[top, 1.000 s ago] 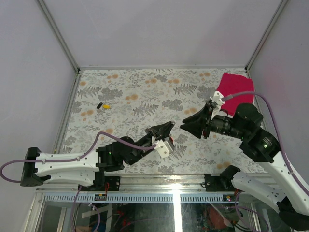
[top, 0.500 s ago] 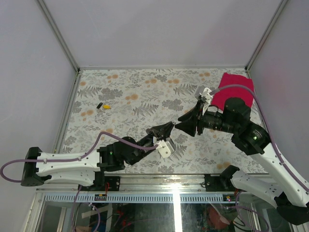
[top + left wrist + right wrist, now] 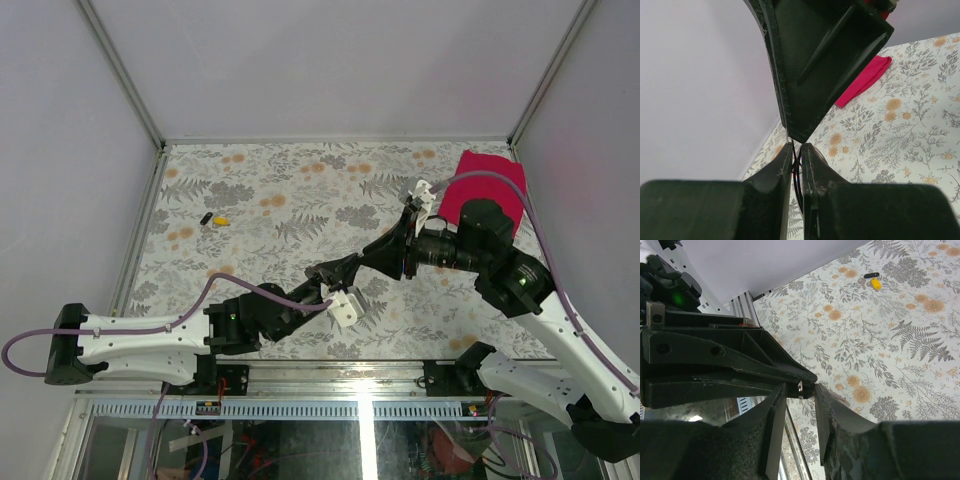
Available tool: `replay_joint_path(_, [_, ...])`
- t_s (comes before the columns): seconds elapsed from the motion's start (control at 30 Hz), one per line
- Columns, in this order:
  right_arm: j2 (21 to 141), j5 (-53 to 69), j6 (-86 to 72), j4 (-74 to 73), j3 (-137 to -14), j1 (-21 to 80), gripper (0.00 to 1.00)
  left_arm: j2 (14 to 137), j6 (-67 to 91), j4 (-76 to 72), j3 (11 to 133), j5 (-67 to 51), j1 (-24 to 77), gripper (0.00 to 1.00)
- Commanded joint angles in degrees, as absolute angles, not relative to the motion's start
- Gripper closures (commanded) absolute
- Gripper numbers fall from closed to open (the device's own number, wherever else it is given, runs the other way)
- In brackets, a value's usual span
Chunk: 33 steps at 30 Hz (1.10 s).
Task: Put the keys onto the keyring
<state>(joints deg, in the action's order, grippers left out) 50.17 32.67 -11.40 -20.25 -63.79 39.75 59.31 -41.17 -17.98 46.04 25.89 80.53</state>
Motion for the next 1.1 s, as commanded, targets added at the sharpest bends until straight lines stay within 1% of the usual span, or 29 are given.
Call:
replay_joint_path(0.0, [50.8, 34.5, -12.6, -16.4, -65.4, 39.9, 0.67, 58.9, -41.3, -21.2, 48.4, 25.4, 80.5, 1.00])
replay_joint_path(0.07, [51.0, 34.8, -12.9, -16.0, -65.3, 39.9, 0.73, 59.0, -41.3, -21.3, 48.4, 25.4, 80.4, 1.00])
replay_joint_path(0.23, [51.7, 35.2, -12.6, -17.2, -65.5, 39.9, 0.98, 58.8, -41.1, -21.6, 48.3, 25.9, 80.4, 1.00])
replay_joint_path(0.27, [51.7, 35.2, -12.4, -17.6, -65.7, 39.9, 1.00, 58.8, -41.0, -21.7, 48.3, 26.1, 80.4, 1.00])
replay_joint_path(0.33, [51.4, 35.1, -11.9, -18.1, -66.1, 39.9, 1.00, 58.6, -40.7, -21.9, 48.4, 26.4, 80.4, 0.99])
replay_joint_path(0.43, [50.7, 34.8, -11.7, -17.9, -66.5, 39.9, 1.00, 58.6, -40.2, -22.4, 48.0, 26.8, 80.4, 0.89])
replay_joint_path(0.5, [50.2, 34.6, -11.9, -17.6, -66.6, 39.9, 1.00, 58.6, -40.2, -23.0, 47.6, 27.2, 80.4, 0.86])
replay_joint_path(0.83, [49.3, 34.0, -11.9, -17.6, -67.0, 39.9, 1.00, 58.8, -40.8, -23.8, 47.6, 27.9, 80.4, 0.80])
replay_joint_path(1.07, [48.6, 33.7, -11.9, -17.6, -67.3, 39.8, 1.00, 58.6, -40.2, -24.1, 47.6, 28.5, 80.4, 0.81])
